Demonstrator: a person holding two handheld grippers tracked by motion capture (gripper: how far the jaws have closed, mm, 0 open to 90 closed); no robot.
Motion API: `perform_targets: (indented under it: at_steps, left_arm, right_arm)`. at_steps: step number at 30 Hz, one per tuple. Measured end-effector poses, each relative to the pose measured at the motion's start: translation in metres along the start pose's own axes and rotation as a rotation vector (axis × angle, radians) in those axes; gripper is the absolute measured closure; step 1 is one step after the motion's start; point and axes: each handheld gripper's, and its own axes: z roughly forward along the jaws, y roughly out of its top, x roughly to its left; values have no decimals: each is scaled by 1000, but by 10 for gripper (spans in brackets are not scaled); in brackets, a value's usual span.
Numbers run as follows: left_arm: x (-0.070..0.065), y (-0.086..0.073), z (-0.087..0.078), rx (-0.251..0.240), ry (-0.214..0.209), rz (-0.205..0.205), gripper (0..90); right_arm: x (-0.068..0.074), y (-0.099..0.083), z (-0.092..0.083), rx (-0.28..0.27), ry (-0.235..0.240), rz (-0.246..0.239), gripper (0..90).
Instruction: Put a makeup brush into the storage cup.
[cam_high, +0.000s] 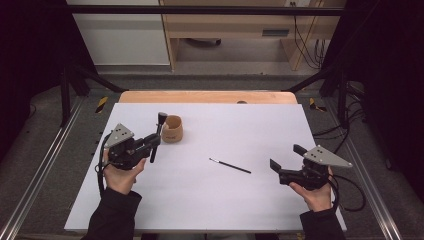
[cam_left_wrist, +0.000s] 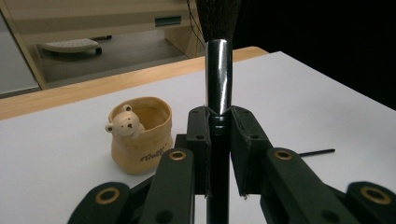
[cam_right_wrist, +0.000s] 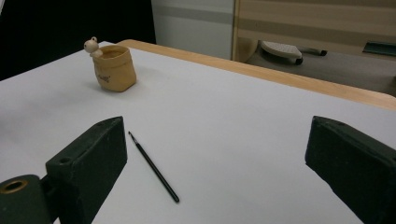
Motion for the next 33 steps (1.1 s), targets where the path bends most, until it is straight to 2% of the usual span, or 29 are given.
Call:
perform_targets:
  at_steps: [6,21,33]
  left_arm:
    - [4,7,3,-28,10,-11,781]
    - [7,17,16,-43,29,-16,781]
    - [9,34,23,-66,43,-11,781]
  right_arm:
    - [0,0,0,0,-2,3,60]
    - [2,-1,3,5,5,-1,60]
    - [2,-1,4,5,7,0,59]
